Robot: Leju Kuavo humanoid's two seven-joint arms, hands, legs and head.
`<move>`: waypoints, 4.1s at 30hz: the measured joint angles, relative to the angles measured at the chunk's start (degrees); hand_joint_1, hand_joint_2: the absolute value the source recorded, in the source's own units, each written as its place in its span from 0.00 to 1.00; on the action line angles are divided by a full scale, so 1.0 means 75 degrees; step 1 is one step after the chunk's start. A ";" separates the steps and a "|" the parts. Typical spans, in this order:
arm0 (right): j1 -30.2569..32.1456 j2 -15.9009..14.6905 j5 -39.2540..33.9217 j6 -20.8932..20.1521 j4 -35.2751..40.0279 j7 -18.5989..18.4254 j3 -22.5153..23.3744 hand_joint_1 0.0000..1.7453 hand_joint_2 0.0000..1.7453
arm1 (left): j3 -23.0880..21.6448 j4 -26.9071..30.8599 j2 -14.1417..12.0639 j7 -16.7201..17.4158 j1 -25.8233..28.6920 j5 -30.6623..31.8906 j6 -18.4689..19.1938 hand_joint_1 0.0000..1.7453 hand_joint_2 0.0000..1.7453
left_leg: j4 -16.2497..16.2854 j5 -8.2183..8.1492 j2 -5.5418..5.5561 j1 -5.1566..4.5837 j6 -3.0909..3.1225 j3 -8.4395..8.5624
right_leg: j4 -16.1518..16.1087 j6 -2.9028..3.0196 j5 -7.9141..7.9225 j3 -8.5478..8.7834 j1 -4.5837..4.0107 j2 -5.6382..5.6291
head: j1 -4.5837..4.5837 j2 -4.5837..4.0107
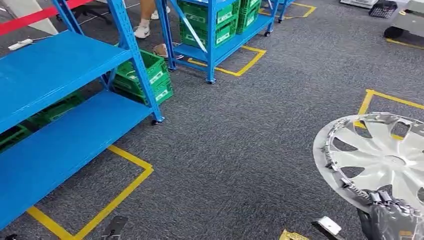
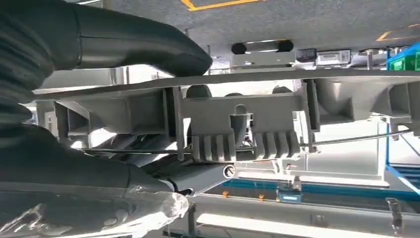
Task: Take the parts from the cabinet and place them on the table.
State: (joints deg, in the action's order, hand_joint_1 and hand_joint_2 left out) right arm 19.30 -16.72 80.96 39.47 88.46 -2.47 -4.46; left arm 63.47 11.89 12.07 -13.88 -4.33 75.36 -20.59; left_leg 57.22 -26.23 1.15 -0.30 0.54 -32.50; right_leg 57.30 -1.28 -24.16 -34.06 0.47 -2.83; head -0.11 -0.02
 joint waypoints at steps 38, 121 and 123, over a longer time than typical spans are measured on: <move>-0.0097 -0.0023 -0.0204 -0.0049 -0.0186 -0.0006 0.0029 1.00 1.00 | -0.0017 0.0000 0.0055 -0.0020 -0.0071 0.0102 0.0000 0.00 0.00 | 0.0432 -0.0112 0.0574 0.0014 0.0090 -0.0056 | 0.0324 -0.0171 -0.0029 -0.0279 0.0112 -0.0499 | 0.0093 -0.0003; 0.0242 -0.0006 0.0315 -0.0090 0.0178 -0.0026 0.0790 1.00 1.00 | -0.0003 0.0000 0.0087 -0.0140 -0.0021 0.0009 0.0044 0.00 0.00 | 0.0344 -0.0495 -0.0486 0.0013 -0.0205 0.0125 | 0.0069 -0.0114 -0.0061 0.0043 0.0082 0.0447 | 0.0076 0.0000; 0.0213 -0.0006 0.0315 -0.0090 0.0181 -0.0026 0.0787 1.00 1.00 | 0.0000 0.0000 0.0087 -0.0140 -0.0002 0.0009 0.0047 0.00 0.00 | 0.1566 -0.1085 -0.0236 0.0024 -0.0234 -0.0471 | 0.0069 -0.0074 -0.0054 0.0016 0.0093 0.0269 | 0.0093 0.0000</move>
State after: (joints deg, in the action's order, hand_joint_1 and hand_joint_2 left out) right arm 20.90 -16.76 83.32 38.80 89.81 -2.67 1.44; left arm 63.47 11.89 12.72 -14.93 -4.34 75.43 -20.24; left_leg 68.97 -34.37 -0.62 -0.12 -1.22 -36.04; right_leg 57.82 -1.83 -24.56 -33.94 1.17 -0.81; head 0.59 -0.02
